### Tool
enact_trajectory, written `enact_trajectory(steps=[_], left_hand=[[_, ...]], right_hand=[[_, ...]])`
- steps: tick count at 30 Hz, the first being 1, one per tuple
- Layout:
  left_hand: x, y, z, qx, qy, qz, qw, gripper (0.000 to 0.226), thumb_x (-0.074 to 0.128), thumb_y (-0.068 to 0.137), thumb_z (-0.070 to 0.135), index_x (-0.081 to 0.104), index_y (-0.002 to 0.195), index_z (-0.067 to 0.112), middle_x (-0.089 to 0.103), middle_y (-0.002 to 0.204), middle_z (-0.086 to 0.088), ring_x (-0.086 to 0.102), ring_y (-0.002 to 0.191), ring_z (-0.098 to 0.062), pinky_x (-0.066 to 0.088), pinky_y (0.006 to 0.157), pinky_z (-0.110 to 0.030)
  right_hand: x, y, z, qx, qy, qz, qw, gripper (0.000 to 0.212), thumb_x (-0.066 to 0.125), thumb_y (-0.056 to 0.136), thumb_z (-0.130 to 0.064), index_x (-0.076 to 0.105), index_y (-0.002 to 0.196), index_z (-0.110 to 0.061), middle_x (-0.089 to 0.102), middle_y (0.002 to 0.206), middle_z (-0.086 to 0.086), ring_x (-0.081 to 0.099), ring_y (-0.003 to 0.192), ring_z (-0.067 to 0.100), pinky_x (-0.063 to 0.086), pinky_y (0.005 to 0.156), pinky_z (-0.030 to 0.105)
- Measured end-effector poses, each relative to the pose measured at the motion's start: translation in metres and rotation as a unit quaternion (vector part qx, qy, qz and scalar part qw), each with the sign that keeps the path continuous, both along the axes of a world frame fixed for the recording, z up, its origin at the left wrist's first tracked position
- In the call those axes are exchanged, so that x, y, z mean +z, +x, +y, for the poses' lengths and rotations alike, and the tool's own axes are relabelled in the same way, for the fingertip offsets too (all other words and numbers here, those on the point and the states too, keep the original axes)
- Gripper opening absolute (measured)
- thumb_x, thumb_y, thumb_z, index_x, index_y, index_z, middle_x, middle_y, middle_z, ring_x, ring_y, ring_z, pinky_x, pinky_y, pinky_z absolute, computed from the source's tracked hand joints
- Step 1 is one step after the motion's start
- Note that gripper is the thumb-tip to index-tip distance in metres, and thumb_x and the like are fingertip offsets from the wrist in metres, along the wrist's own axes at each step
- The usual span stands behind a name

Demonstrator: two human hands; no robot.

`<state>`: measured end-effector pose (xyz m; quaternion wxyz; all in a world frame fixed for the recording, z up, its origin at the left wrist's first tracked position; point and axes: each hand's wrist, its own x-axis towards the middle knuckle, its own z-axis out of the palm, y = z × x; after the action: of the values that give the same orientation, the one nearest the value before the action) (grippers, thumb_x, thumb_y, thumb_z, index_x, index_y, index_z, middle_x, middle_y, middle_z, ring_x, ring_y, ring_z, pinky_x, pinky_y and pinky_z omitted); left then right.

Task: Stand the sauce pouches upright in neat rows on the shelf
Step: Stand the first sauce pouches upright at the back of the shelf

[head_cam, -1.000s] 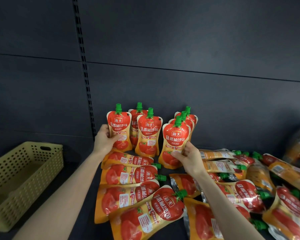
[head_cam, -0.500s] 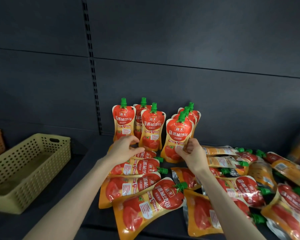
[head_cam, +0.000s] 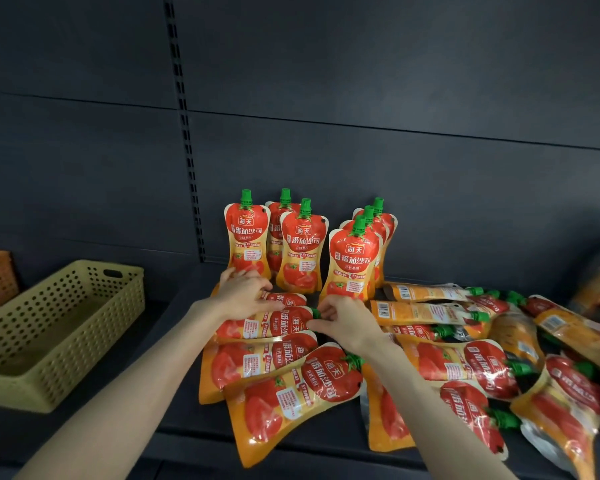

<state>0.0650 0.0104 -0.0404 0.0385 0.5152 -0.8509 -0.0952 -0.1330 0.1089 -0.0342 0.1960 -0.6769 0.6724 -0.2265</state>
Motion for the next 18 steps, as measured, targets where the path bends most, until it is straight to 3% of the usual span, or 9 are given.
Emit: enact_trajectory(steps=[3, 10, 14, 18], left_hand=[[0.002, 0.002, 0.000, -0.008, 0.021, 0.023, 0.999, 0.062, 0.052, 0.080, 0.063, 0.052, 0.127, 0.021, 0.047, 0.126, 0.000, 0.039, 0.125, -0.020, 0.017, 0.109, -0.042], [0.007, 0.003, -0.002, 0.003, 0.068, 0.083, 0.994, 0.061, 0.066, 0.075, 0.055, 0.056, 0.122, 0.018, 0.046, 0.118, -0.001, 0.046, 0.113, -0.018, 0.041, 0.094, -0.032], [0.007, 0.005, -0.002, 0.003, 0.048, 0.104, 0.993, 0.039, 0.069, 0.072, 0.054, 0.059, 0.097, 0.025, 0.049, 0.110, 0.003, 0.049, 0.104, -0.015, 0.041, 0.089, -0.031], [0.010, 0.006, 0.002, 0.006, 0.017, 0.097, 0.995, 0.038, 0.065, 0.074, 0.056, 0.052, 0.092, 0.026, 0.051, 0.104, 0.009, 0.045, 0.097, -0.009, 0.029, 0.102, -0.038]], right_hand=[[-0.003, 0.007, -0.007, -0.001, 0.033, 0.028, 0.999, 0.045, 0.070, 0.079, -0.042, 0.062, 0.109, -0.010, 0.069, 0.106, 0.006, 0.065, 0.095, 0.021, 0.053, 0.087, 0.038], [-0.002, 0.011, -0.013, -0.019, 0.051, -0.022, 0.998, 0.039, 0.075, 0.076, -0.034, 0.065, 0.101, -0.007, 0.070, 0.102, 0.009, 0.066, 0.089, 0.021, 0.056, 0.083, 0.037], [0.000, 0.011, -0.012, -0.032, 0.053, -0.037, 0.997, 0.040, 0.076, 0.075, -0.032, 0.066, 0.102, -0.005, 0.069, 0.102, 0.008, 0.065, 0.090, 0.021, 0.056, 0.082, 0.034], [-0.001, 0.011, -0.013, -0.066, 0.044, -0.055, 0.995, 0.041, 0.078, 0.072, -0.033, 0.065, 0.100, -0.006, 0.068, 0.100, 0.007, 0.065, 0.088, 0.020, 0.055, 0.079, 0.032]])
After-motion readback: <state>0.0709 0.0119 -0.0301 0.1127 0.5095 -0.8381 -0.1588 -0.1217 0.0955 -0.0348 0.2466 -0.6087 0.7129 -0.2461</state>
